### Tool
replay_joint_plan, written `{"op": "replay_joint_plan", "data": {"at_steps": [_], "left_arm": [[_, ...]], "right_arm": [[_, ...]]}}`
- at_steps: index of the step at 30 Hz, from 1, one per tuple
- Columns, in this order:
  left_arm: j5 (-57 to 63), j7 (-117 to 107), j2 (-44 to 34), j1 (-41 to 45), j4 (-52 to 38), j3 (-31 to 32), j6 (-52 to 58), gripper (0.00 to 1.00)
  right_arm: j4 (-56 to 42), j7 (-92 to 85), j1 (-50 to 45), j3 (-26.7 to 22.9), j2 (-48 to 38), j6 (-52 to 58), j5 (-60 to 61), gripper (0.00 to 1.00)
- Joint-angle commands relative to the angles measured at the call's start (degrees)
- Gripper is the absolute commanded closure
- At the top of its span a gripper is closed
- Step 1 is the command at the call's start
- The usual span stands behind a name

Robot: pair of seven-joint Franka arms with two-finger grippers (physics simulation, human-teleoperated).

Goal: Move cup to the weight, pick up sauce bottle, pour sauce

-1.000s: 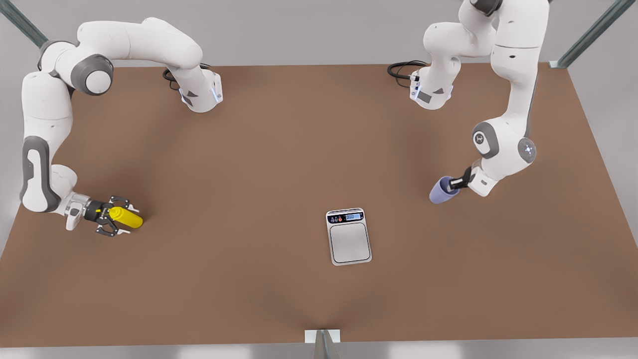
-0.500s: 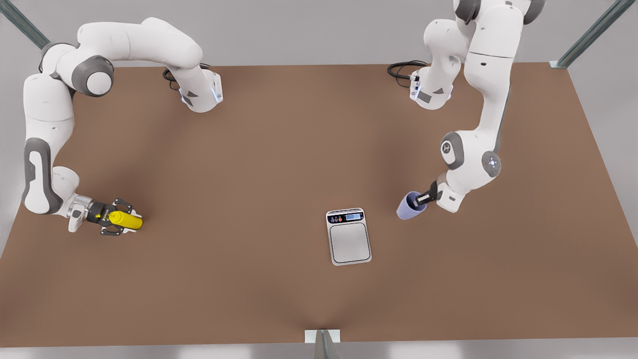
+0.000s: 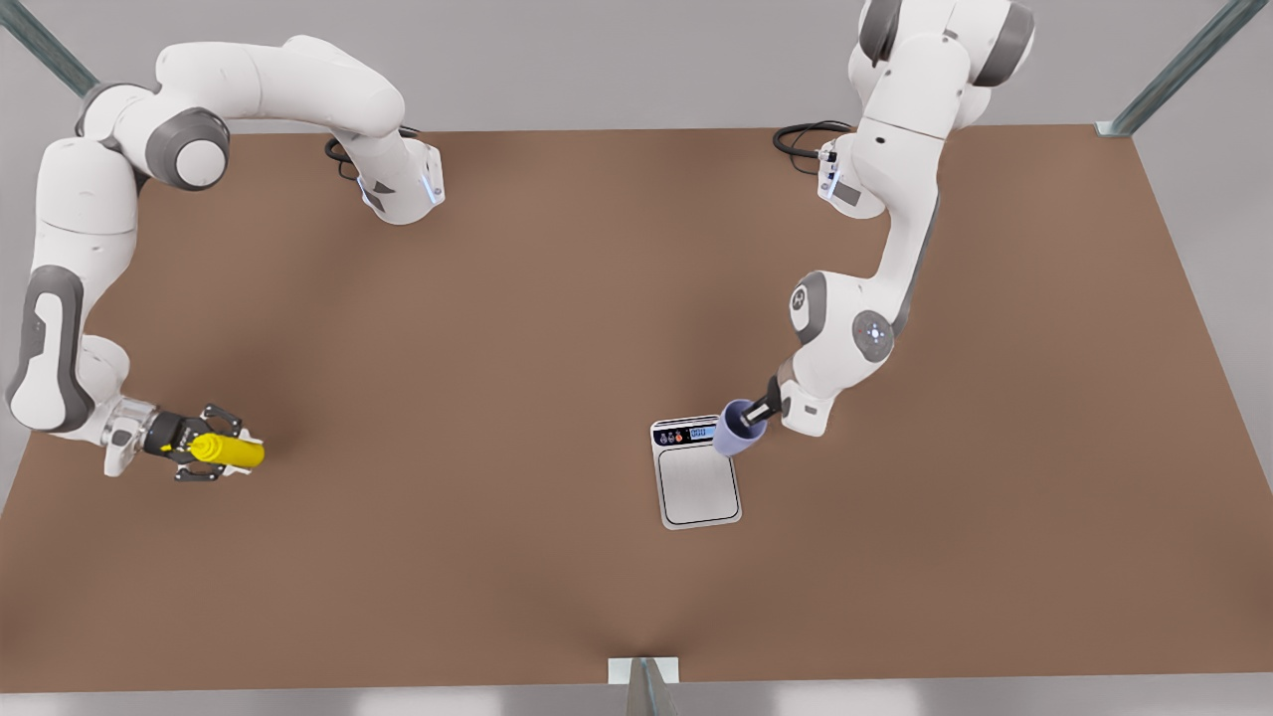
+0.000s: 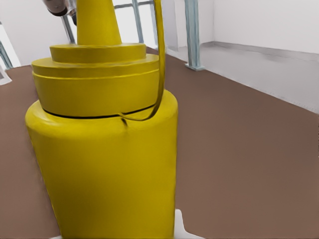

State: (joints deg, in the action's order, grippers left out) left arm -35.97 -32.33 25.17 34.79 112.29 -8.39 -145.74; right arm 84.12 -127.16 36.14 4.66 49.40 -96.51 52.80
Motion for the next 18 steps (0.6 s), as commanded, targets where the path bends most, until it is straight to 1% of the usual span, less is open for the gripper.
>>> {"op": "replay_joint_plan", "data": {"at_steps": [1,3,4,5,8,11,12,13,14,15,17,18], "left_arm": [[-6.9,0.0,0.3,0.2,-0.5,0.0,-0.2,0.79],[-6.7,-2.4,1.6,1.4,-2.0,0.0,-0.7,0.79],[-6.6,-3.8,2.9,1.5,-4.1,0.0,-0.6,0.79],[-6.6,-3.9,3.4,1.7,-4.4,0.0,-1.4,0.79],[-6.6,-5.9,6.2,2.7,-7.1,0.0,-1.9,0.79],[-6.6,-7.0,7.2,3.0,-7.8,0.0,-3.1,0.79],[-6.5,-8.4,7.6,3.0,-8.3,0.0,-3.8,0.74],[-6.5,-8.6,8.1,3.0,-8.8,0.0,-3.8,0.68],[-6.3,-8.6,8.2,3.0,-8.8,0.0,-3.8,0.55],[-6.2,-8.6,8.3,3.0,-8.8,0.0,-3.8,0.45],[-6.2,-8.6,8.7,3.2,-9.3,-0.1,-3.8,0.43],[-6.2,-8.6,8.7,3.3,-9.2,-0.1,-3.8,0.39]], "right_arm": [[0.0,0.3,-0.2,0.0,0.0,-0.1,0.0,0.43],[-1.2,4.0,-3.4,-0.3,-2.2,-0.7,-0.2,0.44],[-1.2,5.6,-5.3,-0.8,-3.9,-1.9,-1.7,0.44],[-1.1,8.1,-5.6,-0.6,-5.3,-4.8,-4.9,0.44],[-1.0,11.9,-10.8,-0.7,-8.1,-11.9,-8.9,0.44],[-0.8,17.9,-16.6,-1.1,-10.3,-16.7,-13.4,0.44],[-0.3,25.4,-17.7,-0.5,-12.2,-19.7,-20.0,0.44],[-0.1,30.7,-19.4,-0.1,-12.8,-21.1,-23.7,0.44],[2.5,36.9,-19.2,3.2,-14.3,-24.9,-29.1,0.44],[3.7,42.6,-18.9,6.3,-15.2,-27.9,-34.2,0.44],[6.5,55.1,-19.6,12.2,-16.6,-33.3,-44.4,0.44],[7.0,60.4,-20.9,13.4,-16.8,-34.1,-48.2,0.44]]}}
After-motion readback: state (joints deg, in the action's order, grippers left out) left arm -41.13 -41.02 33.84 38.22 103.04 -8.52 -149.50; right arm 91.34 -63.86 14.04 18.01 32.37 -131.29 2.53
